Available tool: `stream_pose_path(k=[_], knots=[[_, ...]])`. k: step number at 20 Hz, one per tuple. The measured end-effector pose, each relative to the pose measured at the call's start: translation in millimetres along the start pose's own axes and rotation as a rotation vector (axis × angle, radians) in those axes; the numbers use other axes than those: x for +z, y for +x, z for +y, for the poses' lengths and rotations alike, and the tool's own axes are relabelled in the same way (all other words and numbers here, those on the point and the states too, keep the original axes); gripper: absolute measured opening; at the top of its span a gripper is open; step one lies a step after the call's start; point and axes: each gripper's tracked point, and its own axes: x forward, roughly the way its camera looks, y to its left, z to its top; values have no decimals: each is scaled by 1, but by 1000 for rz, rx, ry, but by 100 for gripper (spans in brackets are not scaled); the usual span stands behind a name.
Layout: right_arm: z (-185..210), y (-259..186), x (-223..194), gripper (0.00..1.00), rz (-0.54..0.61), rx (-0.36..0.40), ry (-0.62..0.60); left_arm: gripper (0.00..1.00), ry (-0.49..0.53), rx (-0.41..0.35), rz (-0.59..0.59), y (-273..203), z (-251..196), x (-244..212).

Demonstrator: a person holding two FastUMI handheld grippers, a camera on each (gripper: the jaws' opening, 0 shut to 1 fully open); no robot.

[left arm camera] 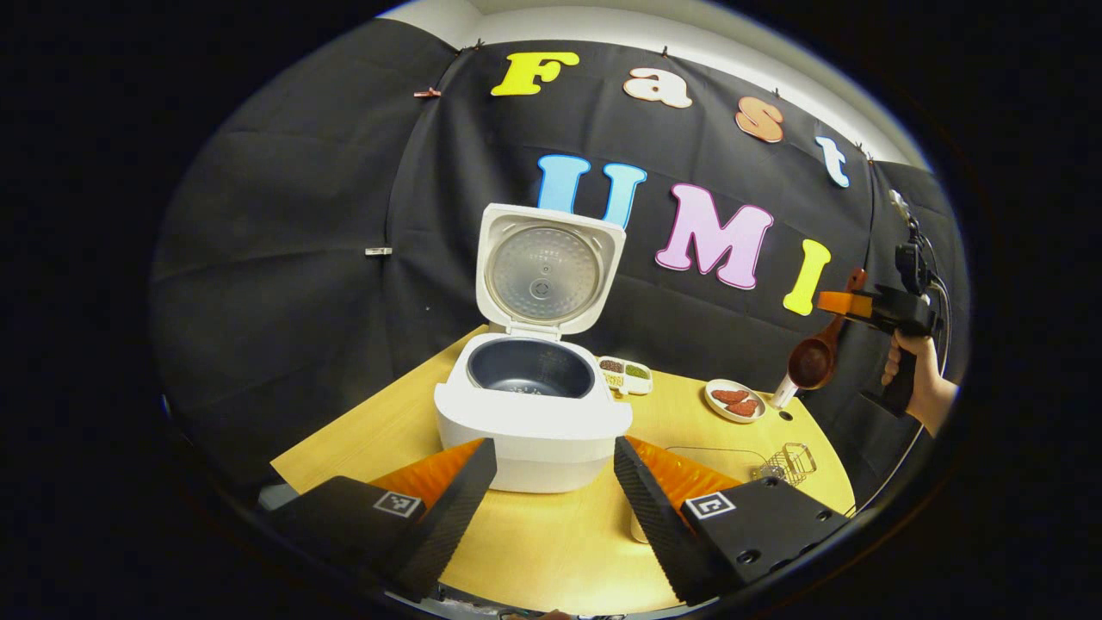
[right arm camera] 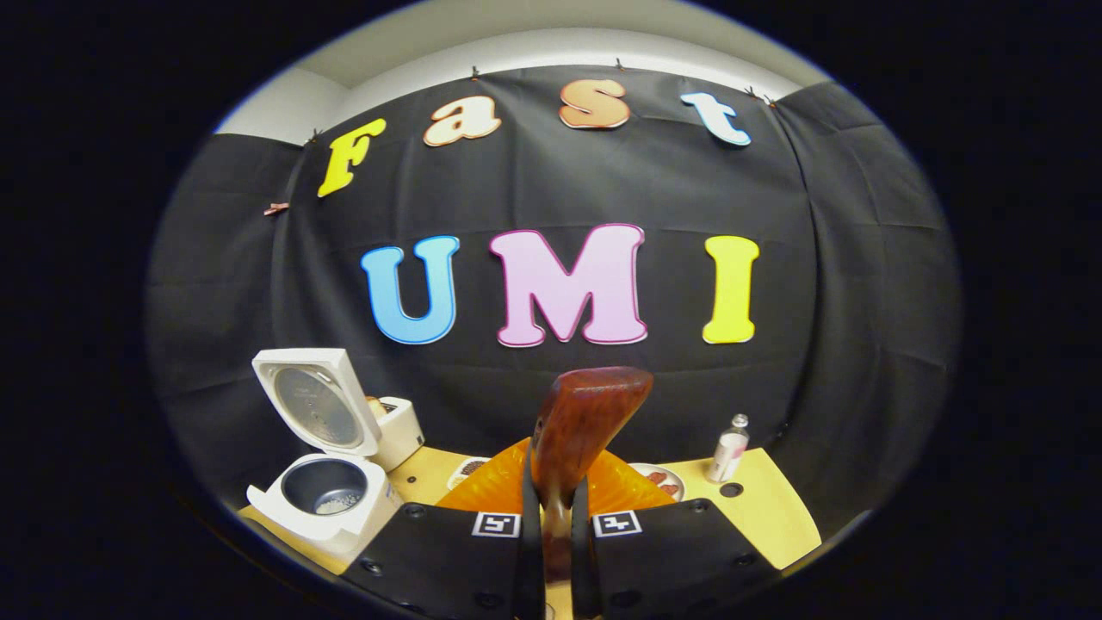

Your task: Close the left gripper, press the button to open the rice cooker; take a wooden spoon from the chopstick holder with the right hand, scoop a spoonful of rice and pour it into the rice cooker, then put the wooden spoon back into the chopstick holder.

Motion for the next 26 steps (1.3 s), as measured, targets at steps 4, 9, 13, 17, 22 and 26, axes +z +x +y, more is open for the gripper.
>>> stream_pose_path(k=[4, 9, 13, 17, 22, 26], knots=[[-47, -7, -24, 16, 53, -52, 47, 95, 15, -4, 19, 2, -21, -9], [-95, -16, -68, 16, 129, -114, 116, 95, 32, 0, 37, 1, -39, -18], [-121, -17, -111, 16, 201, -155, 170, 95, 50, 11, 50, 4, -48, -22], [-136, -20, -154, 16, 274, -182, 251, 95, 47, 34, 59, 6, -54, -22], [-147, -18, -200, 16, 330, -238, 342, 95, 36, 60, 68, 10, -59, -23], [-148, -18, -227, 16, 363, -261, 369, 95, 15, 89, 72, 10, -55, -23]])
